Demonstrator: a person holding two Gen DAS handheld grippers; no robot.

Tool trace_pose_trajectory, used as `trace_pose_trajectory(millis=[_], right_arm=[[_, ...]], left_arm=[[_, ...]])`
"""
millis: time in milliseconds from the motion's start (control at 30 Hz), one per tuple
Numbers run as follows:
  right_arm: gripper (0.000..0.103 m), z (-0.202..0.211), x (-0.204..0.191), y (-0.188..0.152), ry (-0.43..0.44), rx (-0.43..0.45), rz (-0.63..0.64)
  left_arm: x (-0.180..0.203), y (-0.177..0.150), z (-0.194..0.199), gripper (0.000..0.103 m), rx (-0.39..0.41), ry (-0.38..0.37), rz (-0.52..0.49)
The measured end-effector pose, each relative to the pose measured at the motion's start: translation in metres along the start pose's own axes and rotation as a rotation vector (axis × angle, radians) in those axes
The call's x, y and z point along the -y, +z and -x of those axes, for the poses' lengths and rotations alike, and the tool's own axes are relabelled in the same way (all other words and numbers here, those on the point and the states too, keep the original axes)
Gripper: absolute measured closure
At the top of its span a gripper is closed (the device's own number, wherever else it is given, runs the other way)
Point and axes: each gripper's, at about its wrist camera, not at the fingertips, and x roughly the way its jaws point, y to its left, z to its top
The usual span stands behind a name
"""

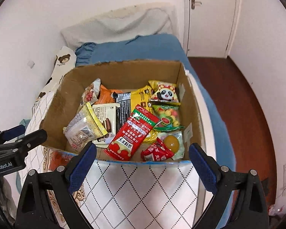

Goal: Organize snacks
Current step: 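Move the right tool down to the orange packet on the sheet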

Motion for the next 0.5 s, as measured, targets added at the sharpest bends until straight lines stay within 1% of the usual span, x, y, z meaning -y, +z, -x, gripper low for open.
trace_pose_trajectory(millis=[133, 333, 500], right_arm=[[0.004, 0.026, -0.001, -0.007, -0.006, 0.045, 0.006], [0.004, 0.066, -0.005, -0.018, -0.021, 0.118, 0.02], [0.004, 0.092, -0.009, -0.026, -0.024, 0.167, 0.029]], left_arm=[[0.005, -0.011, 0.024, 0.007, 0.064, 0.02, 0.007], [0.013, -0.024, 0.057, 0.007, 0.136, 0.034, -0.005], [0.019, -0.033, 0.074, 0.007, 0.164, 0.031, -0.011]])
